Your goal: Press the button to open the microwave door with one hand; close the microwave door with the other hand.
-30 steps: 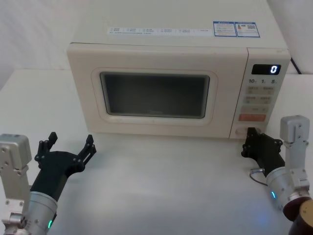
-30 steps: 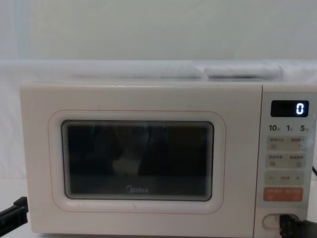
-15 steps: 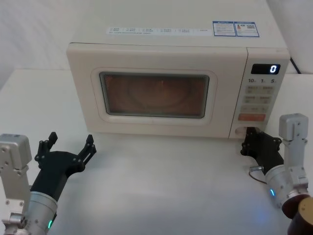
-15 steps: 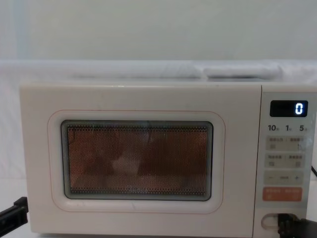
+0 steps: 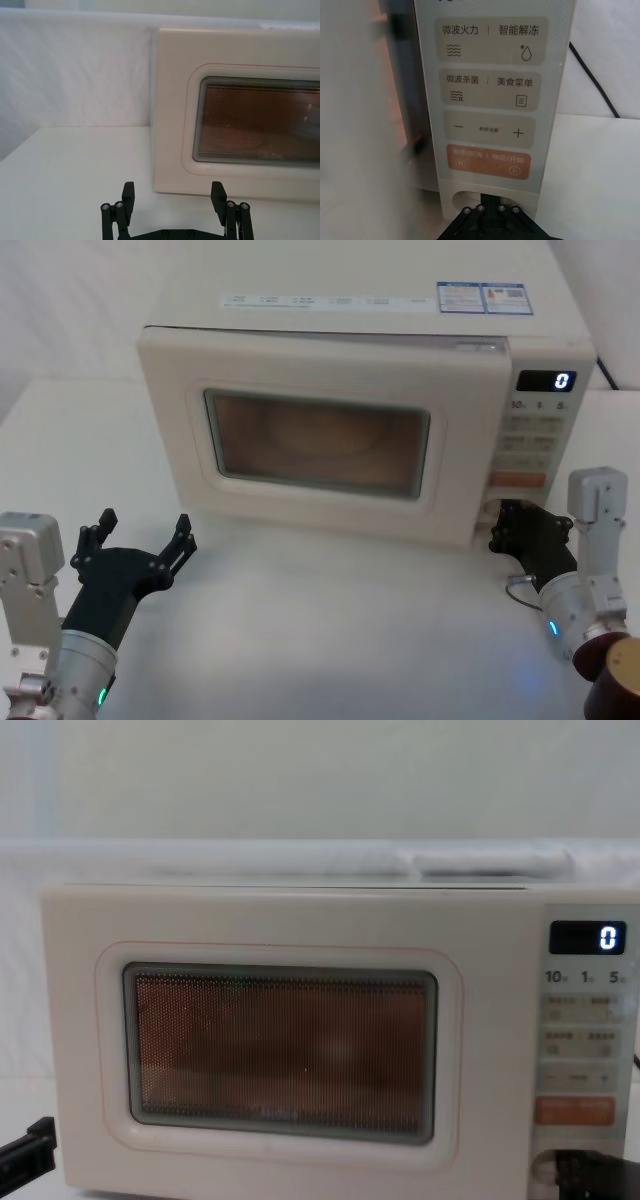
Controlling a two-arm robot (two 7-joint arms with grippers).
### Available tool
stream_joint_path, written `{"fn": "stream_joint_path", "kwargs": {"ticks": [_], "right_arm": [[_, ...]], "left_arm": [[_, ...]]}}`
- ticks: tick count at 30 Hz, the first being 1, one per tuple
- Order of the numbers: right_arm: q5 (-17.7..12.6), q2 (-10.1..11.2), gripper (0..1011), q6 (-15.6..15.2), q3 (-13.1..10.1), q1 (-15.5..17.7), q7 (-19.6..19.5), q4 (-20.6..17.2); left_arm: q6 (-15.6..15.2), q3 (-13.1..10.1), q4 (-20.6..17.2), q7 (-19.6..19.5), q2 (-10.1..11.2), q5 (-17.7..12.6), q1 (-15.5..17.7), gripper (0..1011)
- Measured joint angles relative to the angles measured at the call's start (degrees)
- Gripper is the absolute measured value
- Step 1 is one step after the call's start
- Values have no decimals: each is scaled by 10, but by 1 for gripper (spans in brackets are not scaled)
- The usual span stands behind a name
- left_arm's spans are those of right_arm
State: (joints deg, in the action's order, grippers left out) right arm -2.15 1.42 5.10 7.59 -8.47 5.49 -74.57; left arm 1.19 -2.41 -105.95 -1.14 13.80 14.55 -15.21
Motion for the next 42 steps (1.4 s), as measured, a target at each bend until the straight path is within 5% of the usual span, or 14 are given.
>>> {"fn": "stream_joint_path", "kwargs": {"ticks": [18, 42], "right_arm": [[0, 4, 0, 0, 1, 10, 2, -14], [-18, 34, 0, -12, 0, 109, 26, -131]], "left_arm": [[0, 0, 0, 0, 0, 0, 0, 1001], [0, 0, 0, 0, 0, 0, 0, 1001]]}}
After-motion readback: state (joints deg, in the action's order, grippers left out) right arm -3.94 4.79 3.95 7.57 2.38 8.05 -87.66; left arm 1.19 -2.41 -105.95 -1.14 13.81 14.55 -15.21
